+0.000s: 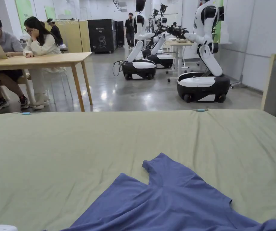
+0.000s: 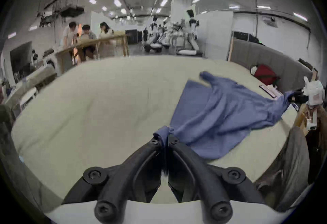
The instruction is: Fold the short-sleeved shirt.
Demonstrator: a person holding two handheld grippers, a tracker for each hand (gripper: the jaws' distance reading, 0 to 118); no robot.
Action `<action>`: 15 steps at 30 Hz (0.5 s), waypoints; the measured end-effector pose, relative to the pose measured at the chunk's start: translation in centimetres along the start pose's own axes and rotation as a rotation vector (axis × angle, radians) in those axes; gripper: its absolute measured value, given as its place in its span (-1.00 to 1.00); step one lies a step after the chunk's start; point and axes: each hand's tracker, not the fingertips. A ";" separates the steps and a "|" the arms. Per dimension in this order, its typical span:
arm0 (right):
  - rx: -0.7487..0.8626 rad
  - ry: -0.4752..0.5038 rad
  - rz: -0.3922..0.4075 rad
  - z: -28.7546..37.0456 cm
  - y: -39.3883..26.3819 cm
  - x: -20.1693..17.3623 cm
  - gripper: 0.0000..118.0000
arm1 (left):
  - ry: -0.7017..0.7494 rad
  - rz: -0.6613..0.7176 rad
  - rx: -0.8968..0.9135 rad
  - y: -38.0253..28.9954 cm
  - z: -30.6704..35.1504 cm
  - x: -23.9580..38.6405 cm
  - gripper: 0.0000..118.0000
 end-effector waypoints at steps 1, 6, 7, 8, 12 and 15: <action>-0.051 -0.003 0.005 -1.5 -0.7 -0.1 -0.82 | -0.003 0.030 -0.015 -0.8 -0.7 -0.6 -0.99; -0.191 0.047 -0.014 -5.5 -3.0 0.7 -0.81 | -0.001 0.103 -0.041 -2.3 -1.7 -1.5 -0.94; -0.171 0.063 -0.083 -5.3 -2.8 1.1 -0.81 | -0.002 0.115 -0.024 -2.6 -1.7 -1.6 -0.93; -0.163 0.079 -0.136 -5.1 -2.6 1.6 -0.81 | 0.004 0.118 -0.028 -2.3 -1.5 -1.2 -0.92; -0.090 0.035 -0.130 -2.7 -2.4 2.7 0.40 | 0.034 0.148 -0.048 -2.4 -0.7 -1.1 0.56; 0.025 0.018 -0.099 3.4 -0.6 1.1 1.00 | -0.017 0.197 0.057 -2.4 2.6 -1.4 0.99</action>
